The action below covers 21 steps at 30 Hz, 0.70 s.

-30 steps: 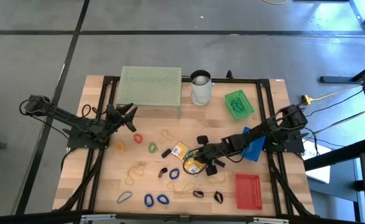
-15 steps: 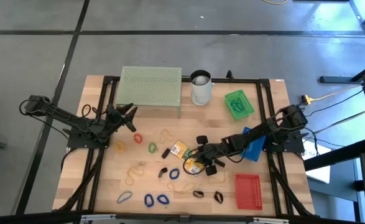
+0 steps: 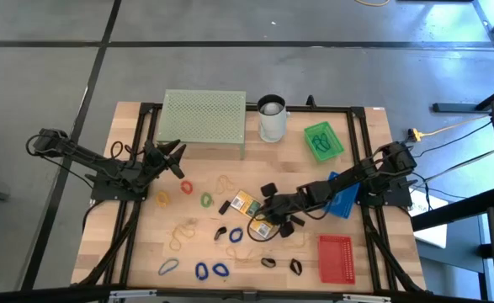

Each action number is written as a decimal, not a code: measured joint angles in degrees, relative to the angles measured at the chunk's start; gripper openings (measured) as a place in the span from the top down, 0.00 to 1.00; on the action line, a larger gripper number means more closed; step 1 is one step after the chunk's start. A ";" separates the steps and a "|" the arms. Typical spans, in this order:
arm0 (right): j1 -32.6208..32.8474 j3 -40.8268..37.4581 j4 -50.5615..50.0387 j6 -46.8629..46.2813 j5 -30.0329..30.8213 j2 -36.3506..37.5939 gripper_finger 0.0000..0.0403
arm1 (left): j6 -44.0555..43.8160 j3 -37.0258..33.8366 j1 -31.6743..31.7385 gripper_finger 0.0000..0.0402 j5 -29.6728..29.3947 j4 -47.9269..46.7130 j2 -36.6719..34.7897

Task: Pick & Place Office Desk Supplies
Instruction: Put the yellow crayon box into the blue bin

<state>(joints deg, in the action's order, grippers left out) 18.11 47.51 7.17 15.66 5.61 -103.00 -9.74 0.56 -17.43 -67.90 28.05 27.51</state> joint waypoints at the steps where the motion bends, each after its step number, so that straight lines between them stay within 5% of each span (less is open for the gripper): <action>1: 0.00 0.00 -0.80 0.10 0.00 0.00 0.63 | 0.00 0.00 0.02 0.65 0.02 0.00 0.01; 10: -0.27 0.00 -0.89 10.87 6.15 0.00 0.63 | 0.00 0.00 0.02 0.65 0.02 0.00 0.00; 21: -1.40 0.28 1.70 15.23 6.23 -2.43 0.63 | 0.00 0.00 0.02 0.65 0.00 0.00 0.00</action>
<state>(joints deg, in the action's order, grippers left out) 16.71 47.79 8.87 30.89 11.84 -105.43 -9.74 0.56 -17.41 -67.90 28.05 27.51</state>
